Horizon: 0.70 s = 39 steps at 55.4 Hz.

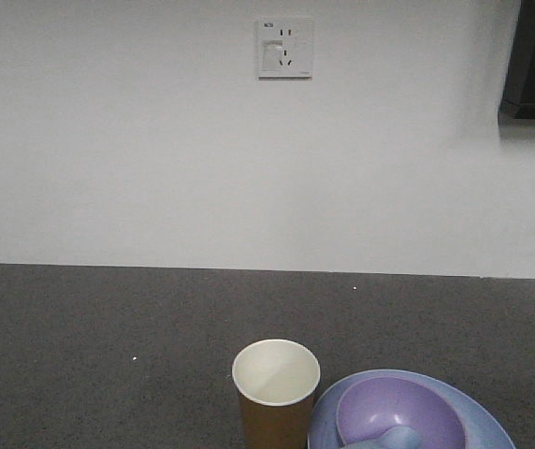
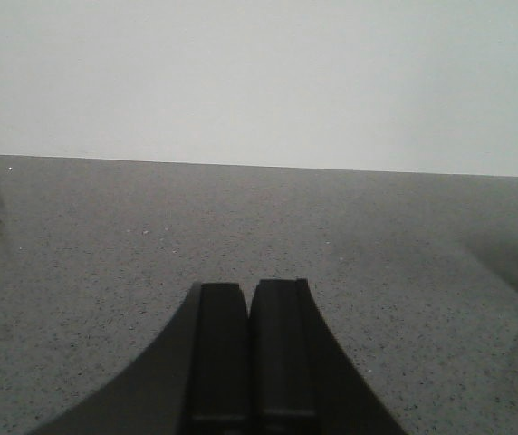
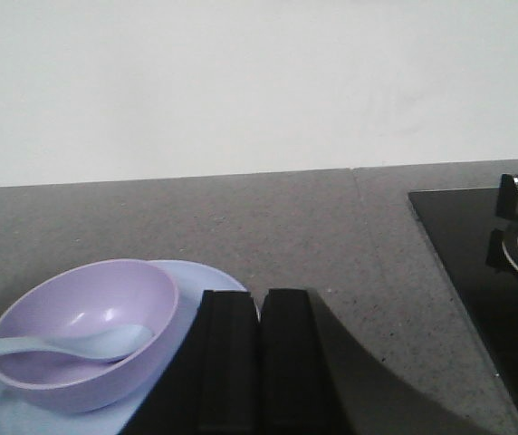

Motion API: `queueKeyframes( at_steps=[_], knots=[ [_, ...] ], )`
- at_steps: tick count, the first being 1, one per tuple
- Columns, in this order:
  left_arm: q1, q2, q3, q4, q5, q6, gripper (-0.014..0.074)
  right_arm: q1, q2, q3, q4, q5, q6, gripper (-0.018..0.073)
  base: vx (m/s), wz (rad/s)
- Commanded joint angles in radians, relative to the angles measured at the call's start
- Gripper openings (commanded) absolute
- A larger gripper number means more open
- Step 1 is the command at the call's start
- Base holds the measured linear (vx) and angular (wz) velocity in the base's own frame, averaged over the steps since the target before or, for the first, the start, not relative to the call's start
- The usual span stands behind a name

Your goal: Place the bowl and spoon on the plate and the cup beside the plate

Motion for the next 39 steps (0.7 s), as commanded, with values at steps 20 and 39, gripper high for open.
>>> queueKeyframes(
  at_steps=[20, 39],
  knots=[
    [-0.001, -0.006, -0.026, -0.007, -0.079, -0.002, -0.0003, -0.002, -0.226, 0.317, -0.066, -0.238, -0.008, -0.0008, 0.00, 0.00],
    [-0.001, -0.007, -0.026, -0.007, -0.076, -0.002, -0.0003, -0.001, -0.224, 0.317, -0.061, -0.230, -0.007, -0.0008, 0.00, 0.00]
  ],
)
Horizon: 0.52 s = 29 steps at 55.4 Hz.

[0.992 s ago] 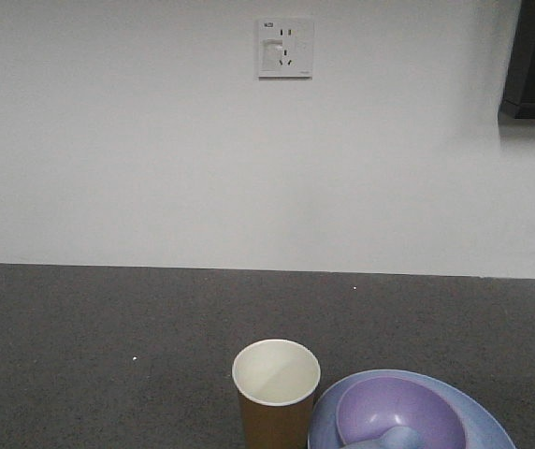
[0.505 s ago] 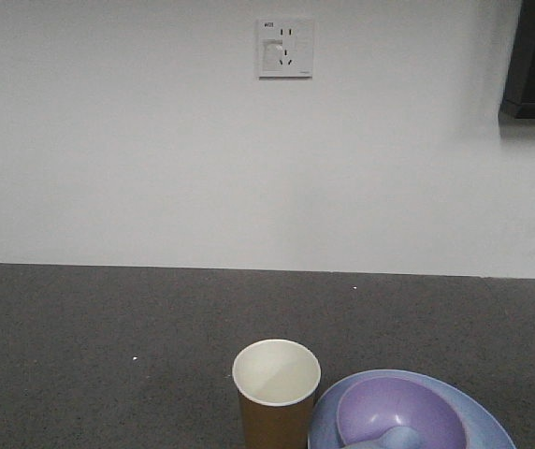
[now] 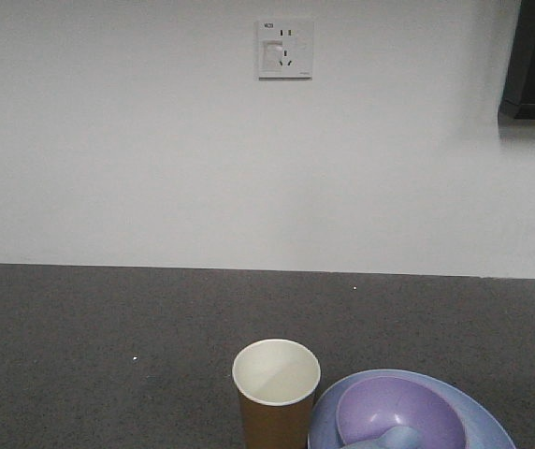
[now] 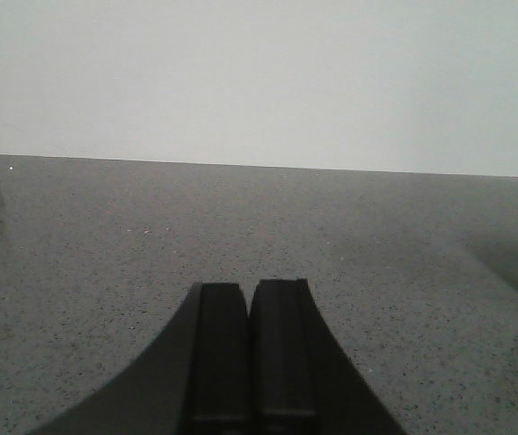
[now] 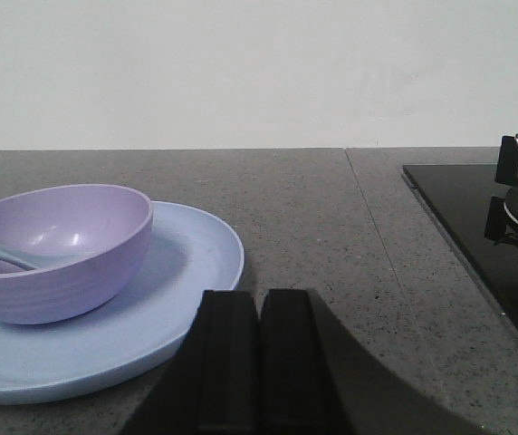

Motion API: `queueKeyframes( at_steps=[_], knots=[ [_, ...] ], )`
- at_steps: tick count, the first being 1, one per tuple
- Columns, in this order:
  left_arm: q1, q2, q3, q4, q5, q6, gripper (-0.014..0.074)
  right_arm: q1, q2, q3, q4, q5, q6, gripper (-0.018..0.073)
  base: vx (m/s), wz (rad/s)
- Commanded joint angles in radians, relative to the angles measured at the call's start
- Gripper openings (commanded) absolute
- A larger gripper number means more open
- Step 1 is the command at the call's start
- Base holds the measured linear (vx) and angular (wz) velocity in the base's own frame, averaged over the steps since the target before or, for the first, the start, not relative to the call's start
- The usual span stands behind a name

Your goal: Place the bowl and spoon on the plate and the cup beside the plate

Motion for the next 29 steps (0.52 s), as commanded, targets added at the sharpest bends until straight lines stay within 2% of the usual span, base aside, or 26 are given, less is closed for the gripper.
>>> queueKeyframes(
  at_steps=[1, 29],
  knots=[
    [-0.001, -0.007, -0.026, -0.007, -0.077, -0.002, -0.0003, -0.001, -0.005, 0.004, -0.008, -0.079, -0.010, -0.0008, 0.00, 0.00],
    [-0.001, -0.007, -0.026, -0.007, -0.077, -0.002, -0.0003, -0.001, -0.005, 0.004, -0.008, -0.079, -0.010, -0.0008, 0.00, 0.00]
  ],
)
